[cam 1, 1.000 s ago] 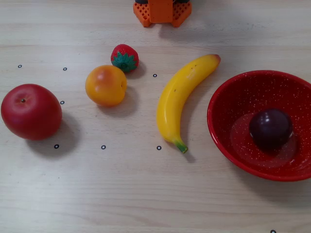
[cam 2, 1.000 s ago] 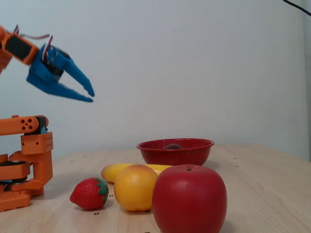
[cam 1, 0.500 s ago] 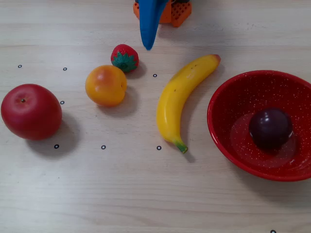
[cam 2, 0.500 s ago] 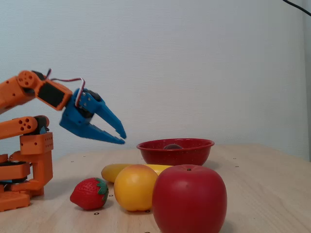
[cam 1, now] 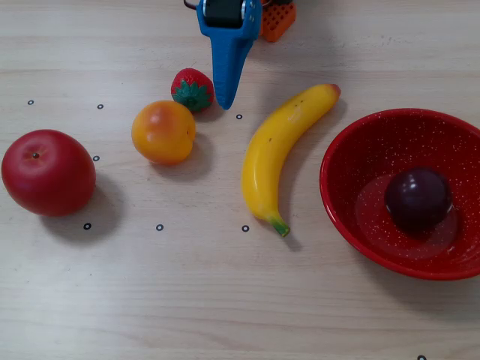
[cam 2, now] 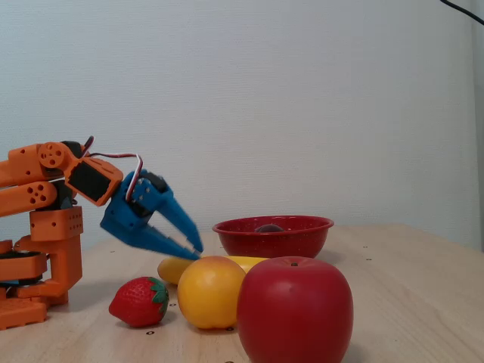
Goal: Put the plum in the red bowl.
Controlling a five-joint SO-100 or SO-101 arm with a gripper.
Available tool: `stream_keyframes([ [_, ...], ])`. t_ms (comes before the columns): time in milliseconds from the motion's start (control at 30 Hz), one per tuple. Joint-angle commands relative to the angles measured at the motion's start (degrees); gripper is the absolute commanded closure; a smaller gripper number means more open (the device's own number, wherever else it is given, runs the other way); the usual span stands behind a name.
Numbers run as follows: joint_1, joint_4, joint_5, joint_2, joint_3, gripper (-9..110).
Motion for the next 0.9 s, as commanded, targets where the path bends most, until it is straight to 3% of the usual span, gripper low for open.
stream_keyframes([
  [0,-0.88,2.72,-1.41,0.7,0.44,101],
  [867,2.02,5.71,1.05,0.62,0.44,101],
])
